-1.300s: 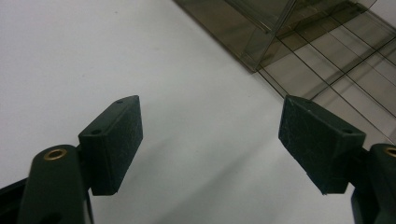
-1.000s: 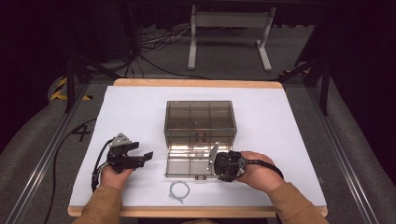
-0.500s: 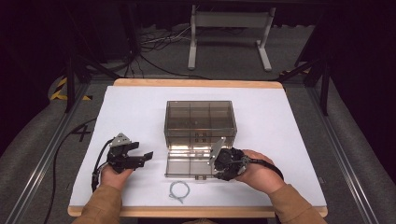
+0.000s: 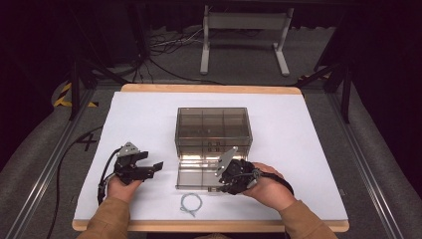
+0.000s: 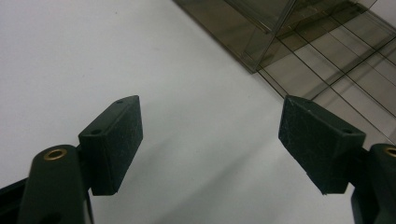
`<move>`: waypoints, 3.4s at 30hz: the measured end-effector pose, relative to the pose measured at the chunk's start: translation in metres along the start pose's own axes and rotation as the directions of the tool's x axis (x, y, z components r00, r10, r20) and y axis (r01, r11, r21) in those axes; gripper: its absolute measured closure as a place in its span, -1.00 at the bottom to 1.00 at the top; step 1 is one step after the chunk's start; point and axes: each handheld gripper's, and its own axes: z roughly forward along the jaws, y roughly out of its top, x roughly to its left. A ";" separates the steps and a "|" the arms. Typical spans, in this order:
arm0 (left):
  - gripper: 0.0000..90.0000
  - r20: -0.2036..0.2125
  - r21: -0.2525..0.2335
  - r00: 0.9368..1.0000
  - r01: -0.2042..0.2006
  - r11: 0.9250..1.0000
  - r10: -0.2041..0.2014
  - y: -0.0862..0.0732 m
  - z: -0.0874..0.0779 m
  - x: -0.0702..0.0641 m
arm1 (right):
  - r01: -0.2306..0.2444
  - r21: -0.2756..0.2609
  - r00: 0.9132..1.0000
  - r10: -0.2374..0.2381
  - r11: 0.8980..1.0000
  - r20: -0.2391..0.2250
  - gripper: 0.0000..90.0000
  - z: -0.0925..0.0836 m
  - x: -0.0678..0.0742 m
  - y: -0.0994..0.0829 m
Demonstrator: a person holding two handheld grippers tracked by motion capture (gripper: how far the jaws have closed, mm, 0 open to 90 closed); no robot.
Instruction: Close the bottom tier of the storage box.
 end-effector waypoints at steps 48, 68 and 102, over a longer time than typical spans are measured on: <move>-0.50 0.003 0.007 1.000 -0.006 1.000 0.006 0.000 0.000 -0.001 | -0.074 -0.180 0.997 0.076 0.981 0.005 0.57 0.047 0.029 0.021; -0.49 -0.001 0.005 1.000 -0.009 1.000 0.009 0.000 0.001 -0.001 | -0.083 -0.146 0.996 0.084 0.986 0.002 0.61 0.063 0.033 0.024; -0.49 -0.003 0.009 1.000 -0.013 1.000 0.013 0.000 0.001 -0.001 | -0.060 -0.139 0.996 0.070 0.989 0.063 1.00 0.065 0.038 0.028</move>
